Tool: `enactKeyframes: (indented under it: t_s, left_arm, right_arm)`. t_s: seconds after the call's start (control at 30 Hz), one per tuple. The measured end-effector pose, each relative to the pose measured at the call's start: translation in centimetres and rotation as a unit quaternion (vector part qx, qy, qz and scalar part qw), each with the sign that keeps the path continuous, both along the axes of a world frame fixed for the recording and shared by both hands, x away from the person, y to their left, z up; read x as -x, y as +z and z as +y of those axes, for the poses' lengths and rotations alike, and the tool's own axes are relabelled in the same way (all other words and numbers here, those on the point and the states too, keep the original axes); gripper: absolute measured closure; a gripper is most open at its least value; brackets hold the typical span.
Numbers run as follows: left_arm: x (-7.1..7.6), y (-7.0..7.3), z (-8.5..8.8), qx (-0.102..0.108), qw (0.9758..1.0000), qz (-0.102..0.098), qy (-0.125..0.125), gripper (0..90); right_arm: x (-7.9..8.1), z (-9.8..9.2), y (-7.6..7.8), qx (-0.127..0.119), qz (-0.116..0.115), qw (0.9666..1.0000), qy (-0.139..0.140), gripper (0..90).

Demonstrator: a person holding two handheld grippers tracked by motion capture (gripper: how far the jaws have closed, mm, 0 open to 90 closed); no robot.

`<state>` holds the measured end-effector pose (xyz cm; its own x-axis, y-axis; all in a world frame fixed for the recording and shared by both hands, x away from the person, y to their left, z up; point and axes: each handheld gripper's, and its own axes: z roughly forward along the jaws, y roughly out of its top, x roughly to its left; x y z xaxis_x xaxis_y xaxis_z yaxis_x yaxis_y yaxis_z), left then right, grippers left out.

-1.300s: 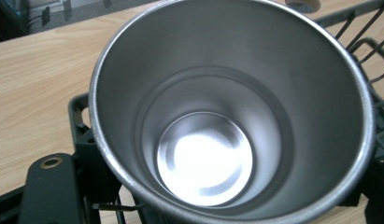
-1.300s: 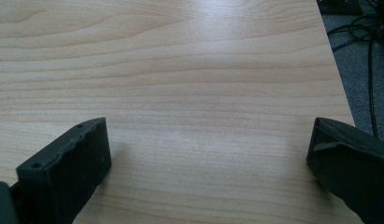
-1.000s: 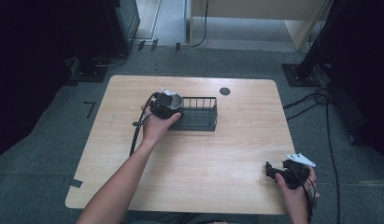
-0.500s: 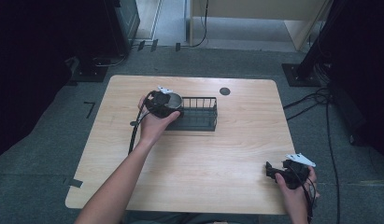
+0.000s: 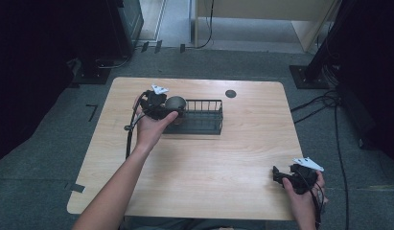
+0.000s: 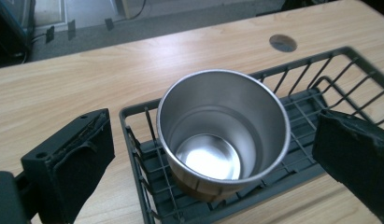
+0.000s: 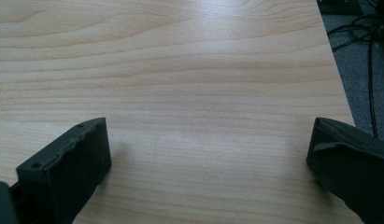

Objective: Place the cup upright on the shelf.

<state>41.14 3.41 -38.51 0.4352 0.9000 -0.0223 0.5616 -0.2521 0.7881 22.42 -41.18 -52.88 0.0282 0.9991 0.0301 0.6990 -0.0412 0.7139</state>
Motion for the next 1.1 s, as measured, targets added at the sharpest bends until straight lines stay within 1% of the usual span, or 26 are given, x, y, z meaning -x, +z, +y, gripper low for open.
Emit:
enactKeyframes:
  t_s: [0.03, 0.13, 0.17, 0.2, 0.3, 0.33, 0.37, 0.6, 0.67, 0.7, 0.77, 0.83, 0.93, 0.97, 1.03, 1.1]
  left_arm:
    - [0.3, 0.2, 0.2, 0.003, 1.0000, -0.004, 0.002, 0.0]
    - [1.0, 0.4, 0.9, 0.007, 0.9999, -0.009, 0.003, 0.0]
    - [1.5, 0.4, 1.4, 0.008, 0.9999, -0.011, 0.004, 0.0]
    - [1.5, 0.4, 1.4, 0.008, 0.9999, -0.011, 0.004, 0.0]
    - [2.2, 0.2, 2.1, 0.009, 0.9999, -0.012, 0.006, 0.0]
    - [2.6, 0.1, 2.5, 0.010, 0.9998, -0.013, 0.008, 0.0]
    - [2.6, 0.1, 2.5, 0.010, 0.9998, -0.013, 0.008, 0.0]
    - [4.5, -0.5, 3.8, 0.016, 0.9996, -0.021, 0.013, 0.0]
    - [5.3, -0.9, 4.2, 0.017, 0.9997, -0.017, 0.008, 0.0]
    - [5.3, -0.9, 4.2, 0.017, 0.9997, -0.017, 0.008, 0.0]
    - [6.1, -1.5, 4.5, 0.010, 0.9998, -0.015, 0.005, 0.0]
    - [6.4, -1.7, 4.6, 0.009, 0.9998, -0.015, 0.006, 0.0]
    - [7.2, -2.5, 5.2, 0.006, 0.9999, -0.012, 0.010, 0.0]
    - [7.6, -3.0, 5.7, 0.007, 0.9998, -0.013, 0.015, 0.0]
    - [7.8, -3.2, 6.0, 0.008, 0.9997, -0.013, 0.020, 0.0]
    - [8.2, -3.6, 6.7, 0.011, 0.9996, -0.008, 0.026, 0.0]
  right_arm:
    - [0.0, 0.0, 0.0, 0.000, 0.000, 1.0000, 0.000, 0.0]
    - [0.0, 0.0, 0.0, 0.000, 0.000, 1.0000, 0.000, 0.0]
    - [0.0, 0.0, 0.0, 0.000, 0.000, 1.0000, 0.000, 0.0]
    - [0.0, 0.0, 0.0, 0.000, 0.000, 1.0000, 0.000, 0.0]
    - [0.0, 0.0, 0.0, 0.000, 0.000, 1.0000, 0.000, 0.0]
    - [0.0, 0.0, 0.0, 0.000, 0.000, 1.0000, 0.000, 0.0]
    - [0.0, 0.0, 0.0, 0.000, 0.000, 1.0000, 0.000, 0.0]
    - [0.0, 0.0, 0.0, 0.000, 0.000, 1.0000, 0.000, 0.0]
    - [0.0, 0.0, 0.0, 0.000, 0.000, 1.0000, 0.000, 0.0]
    - [0.0, 0.0, 0.0, 0.000, 0.000, 1.0000, 0.000, 0.0]
    - [0.0, 0.0, 0.0, 0.000, 0.000, 1.0000, 0.000, 0.0]
    - [0.0, 0.0, 0.0, 0.000, 0.000, 1.0000, 0.000, 0.0]
    - [0.0, 0.0, 0.0, 0.000, 0.000, 1.0000, 0.000, 0.0]
    - [0.0, 0.0, 0.0, 0.000, 0.000, 1.0000, 0.000, 0.0]
    - [0.0, 0.0, 0.0, 0.000, 0.000, 1.0000, 0.000, 0.0]
    - [0.0, 0.0, 0.0, 0.000, 0.000, 1.0000, 0.000, 0.0]
